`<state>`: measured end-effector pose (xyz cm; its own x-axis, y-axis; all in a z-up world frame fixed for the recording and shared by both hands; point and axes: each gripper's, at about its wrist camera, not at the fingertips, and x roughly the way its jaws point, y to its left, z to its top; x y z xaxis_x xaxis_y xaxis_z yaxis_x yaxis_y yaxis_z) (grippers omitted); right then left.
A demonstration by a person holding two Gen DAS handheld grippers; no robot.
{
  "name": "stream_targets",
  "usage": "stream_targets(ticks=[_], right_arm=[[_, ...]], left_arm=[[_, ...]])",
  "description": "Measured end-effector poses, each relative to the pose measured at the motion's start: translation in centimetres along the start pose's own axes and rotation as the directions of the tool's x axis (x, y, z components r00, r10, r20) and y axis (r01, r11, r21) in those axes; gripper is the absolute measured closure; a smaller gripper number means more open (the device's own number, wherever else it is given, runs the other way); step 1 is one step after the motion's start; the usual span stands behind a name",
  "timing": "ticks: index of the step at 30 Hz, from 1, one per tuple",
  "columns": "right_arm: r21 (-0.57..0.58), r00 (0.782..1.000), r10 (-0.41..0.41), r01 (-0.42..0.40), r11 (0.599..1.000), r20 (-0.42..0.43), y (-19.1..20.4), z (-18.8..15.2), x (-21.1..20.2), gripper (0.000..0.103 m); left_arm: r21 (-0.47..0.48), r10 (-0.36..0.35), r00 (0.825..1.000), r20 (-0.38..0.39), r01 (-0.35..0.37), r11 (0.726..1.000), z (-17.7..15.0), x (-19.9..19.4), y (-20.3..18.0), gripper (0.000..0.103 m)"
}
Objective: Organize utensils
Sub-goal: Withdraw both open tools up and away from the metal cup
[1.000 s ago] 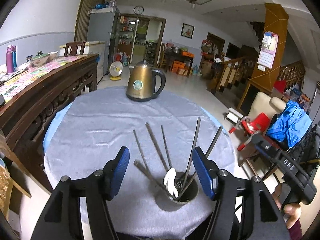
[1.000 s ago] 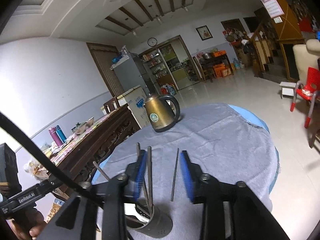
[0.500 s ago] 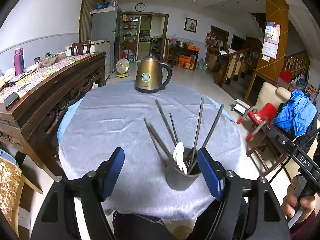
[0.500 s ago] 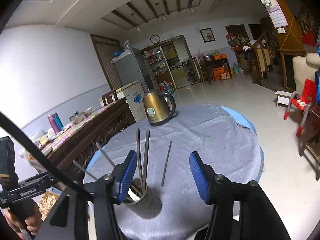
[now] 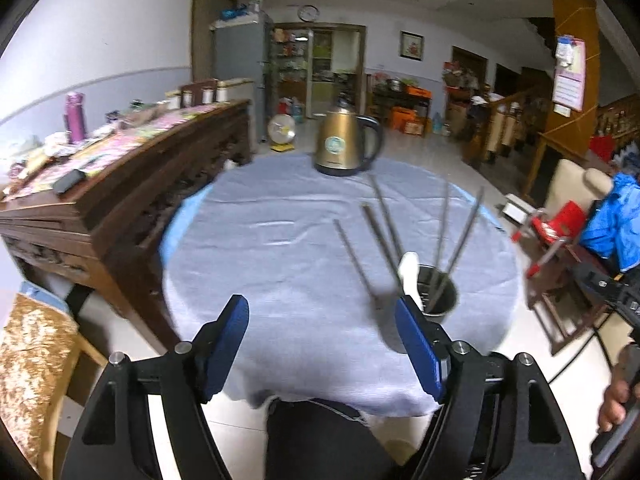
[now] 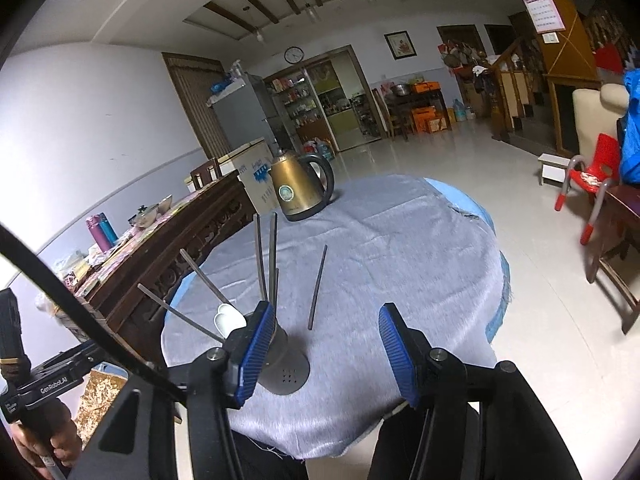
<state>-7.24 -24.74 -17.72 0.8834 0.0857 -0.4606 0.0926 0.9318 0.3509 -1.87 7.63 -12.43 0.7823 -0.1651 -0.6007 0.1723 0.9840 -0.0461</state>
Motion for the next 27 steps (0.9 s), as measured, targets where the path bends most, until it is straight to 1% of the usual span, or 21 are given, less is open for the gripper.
stream_targets(ticks=[3, 6, 9, 15, 27], right_arm=[[0.004, 1.0, 0.004, -0.004, 1.0, -0.006, 0.0, -0.2, -0.4, 0.043], [0.007, 1.0, 0.012, -0.012, 1.0, -0.009, 0.2, -0.5, -0.8, 0.043], [0.001, 1.0, 0.02, -0.02, 1.0, -0.015, 0.7, -0.8, -0.9, 0.043], [-0.031, 0.999, 0.037, -0.038, 0.999, -0.027, 2.0, -1.3, -1.5, 0.042], [-0.042, 0.997, 0.063, -0.065, 0.997, -0.052, 3.1, -2.3, -1.5, 0.042]], left_arm=[[-0.005, 0.058, 0.998, 0.012, -0.058, 0.998, 0.1, -0.5, 0.7, 0.027], [0.008, 0.108, 0.994, 0.032, -0.108, 0.994, 0.4, -1.0, 0.5, 0.027], [0.031, 0.134, 0.989, 0.059, -0.136, 0.99, 0.5, -1.5, 0.1, 0.025], [0.066, 0.153, 0.984, 0.091, -0.16, 0.985, 0.4, -2.1, -0.6, 0.023], [0.086, 0.172, 0.98, 0.096, -0.18, 0.98, 0.0, -2.1, -1.1, 0.022]])
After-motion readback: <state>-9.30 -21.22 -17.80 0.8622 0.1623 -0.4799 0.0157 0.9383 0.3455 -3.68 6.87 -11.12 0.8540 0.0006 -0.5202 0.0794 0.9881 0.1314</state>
